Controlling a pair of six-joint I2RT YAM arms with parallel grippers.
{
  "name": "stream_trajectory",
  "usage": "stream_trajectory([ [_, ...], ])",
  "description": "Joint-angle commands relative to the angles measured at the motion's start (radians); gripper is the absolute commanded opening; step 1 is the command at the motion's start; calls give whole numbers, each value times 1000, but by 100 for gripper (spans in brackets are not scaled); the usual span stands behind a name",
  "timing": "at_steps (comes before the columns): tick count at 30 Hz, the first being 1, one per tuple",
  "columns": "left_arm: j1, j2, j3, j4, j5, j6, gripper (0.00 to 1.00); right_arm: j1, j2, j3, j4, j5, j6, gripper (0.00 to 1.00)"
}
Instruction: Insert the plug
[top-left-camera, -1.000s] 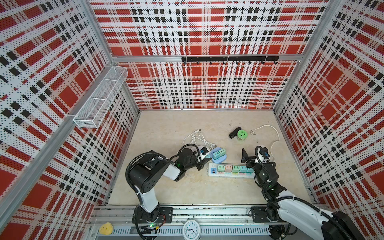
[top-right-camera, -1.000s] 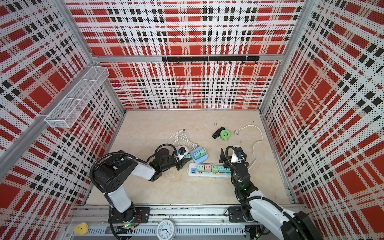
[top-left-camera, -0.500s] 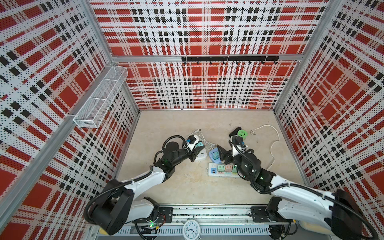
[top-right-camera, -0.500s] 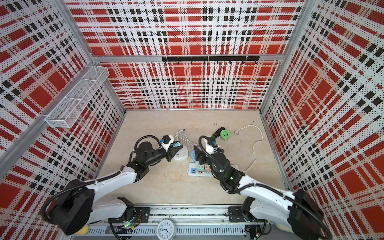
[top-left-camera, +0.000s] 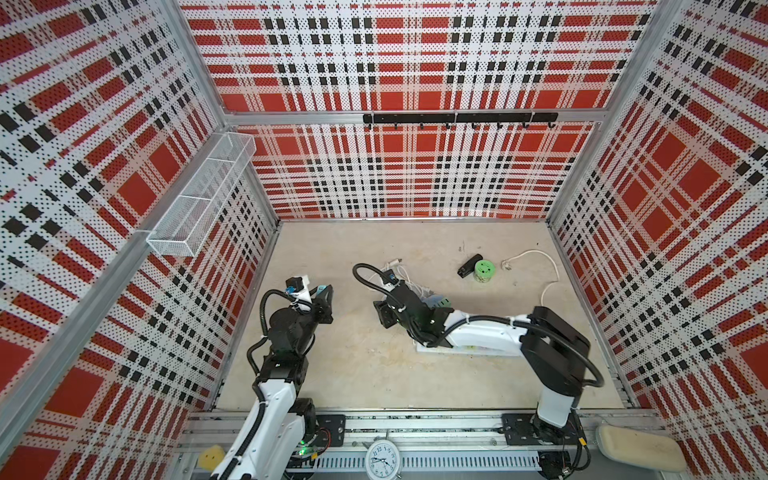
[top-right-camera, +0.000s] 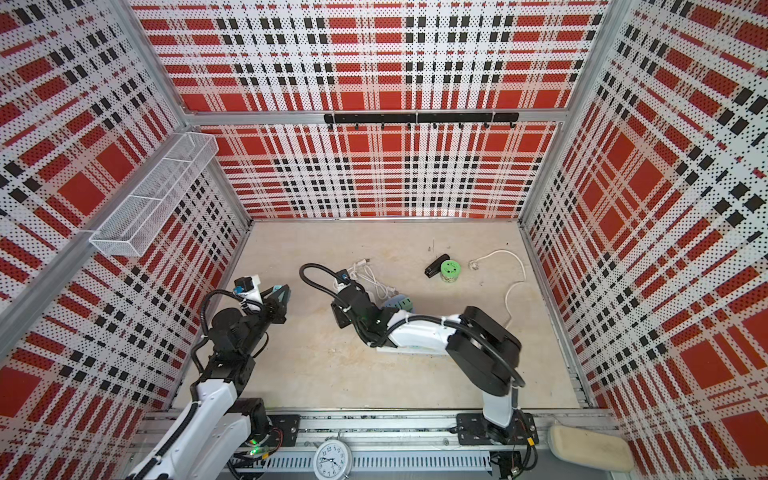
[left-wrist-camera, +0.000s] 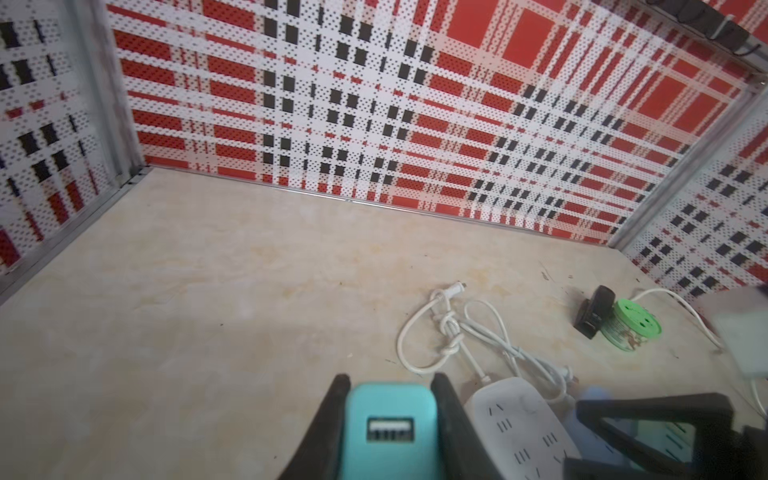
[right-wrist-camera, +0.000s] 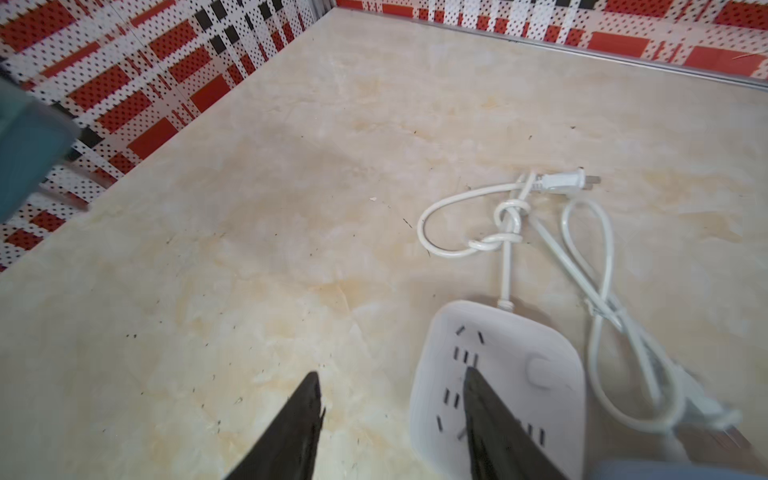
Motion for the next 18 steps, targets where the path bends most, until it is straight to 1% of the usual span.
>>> stream_trajectory([
  [1,20,-26,10,-6,9,-32,0,-1,106,121,-102,-50,-6,49],
  [4,21,-39,10,-8,29,-33,0,-6,182,205,-151,-71,-3,43],
  [7,21,-51,8,-8,24,-30,0,-12,213,228,-179,-87,8,37],
  [10,21,-51,10,-9,32,-29,0,-14,203,193,-175,-75,20,34],
  [18,21,-17,34,-9,103,-29,0,-17,134,64,-152,-38,54,34],
])
